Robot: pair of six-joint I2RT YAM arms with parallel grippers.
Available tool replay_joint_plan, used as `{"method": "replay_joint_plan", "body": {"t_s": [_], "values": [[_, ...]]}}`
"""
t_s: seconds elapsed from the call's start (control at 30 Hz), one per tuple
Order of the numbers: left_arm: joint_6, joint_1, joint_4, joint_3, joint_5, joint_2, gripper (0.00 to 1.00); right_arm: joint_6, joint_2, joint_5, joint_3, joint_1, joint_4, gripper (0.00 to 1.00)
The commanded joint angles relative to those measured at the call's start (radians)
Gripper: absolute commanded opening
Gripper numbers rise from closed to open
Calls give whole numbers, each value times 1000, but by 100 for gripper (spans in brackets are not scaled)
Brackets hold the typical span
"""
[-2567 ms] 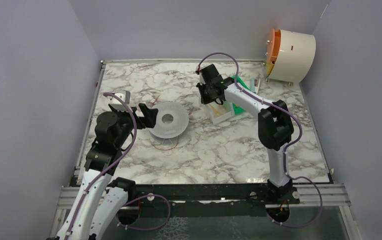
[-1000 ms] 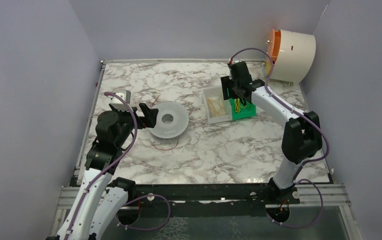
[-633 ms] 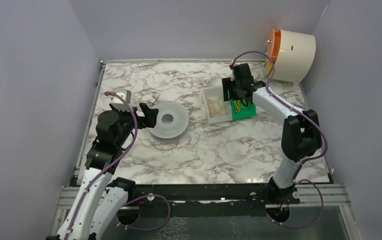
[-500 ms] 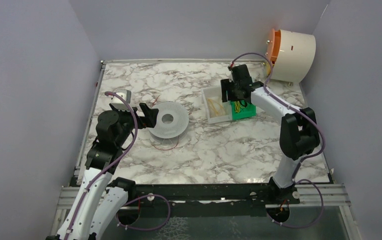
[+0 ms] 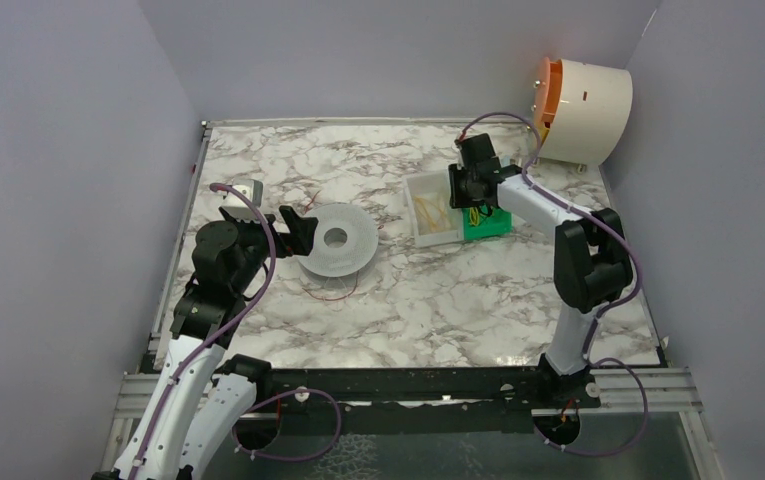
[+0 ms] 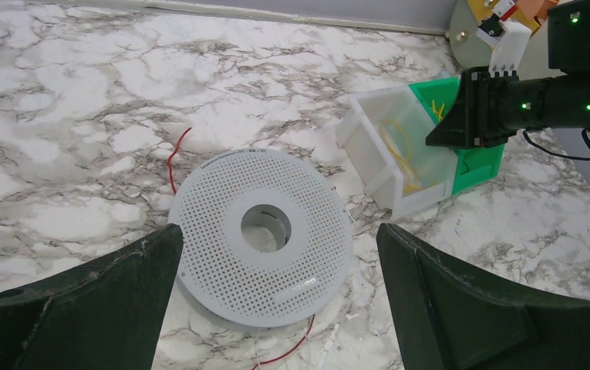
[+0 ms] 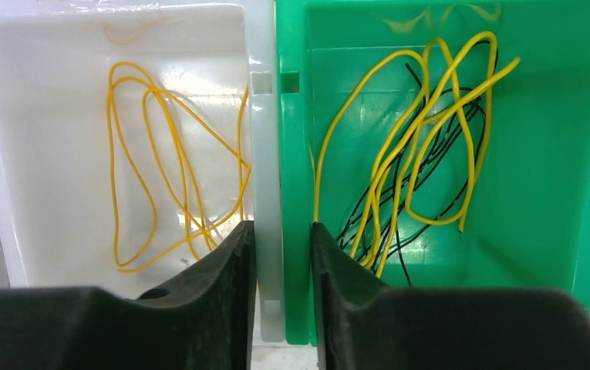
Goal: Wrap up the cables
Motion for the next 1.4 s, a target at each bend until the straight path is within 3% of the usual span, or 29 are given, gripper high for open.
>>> {"method": "replay_joint_plan", "body": {"t_s": [0.0,0.17,0.3,0.67,1.03,1.37], "values": [[-6,-5,18,-8,16,-6,99,36,3,-28,-3,-3,0,27],[-6,-6,17,-6,15,-9,99,89,-31,-28,-30,-3,-10,8],[-8,-6,18,-6,17,-11,99,160,-69,-44,-73,-4,5,2],[-12,-6,19,-7,22,-18,99,392,-113,-49,-92,0,-18,1],[-12,-17,18,-9,21,-30,99,437,2,2,38,21,-103,1],[-12,-26,18,-10,25,-30,99,422,37,12,71,22,-82,33]]}}
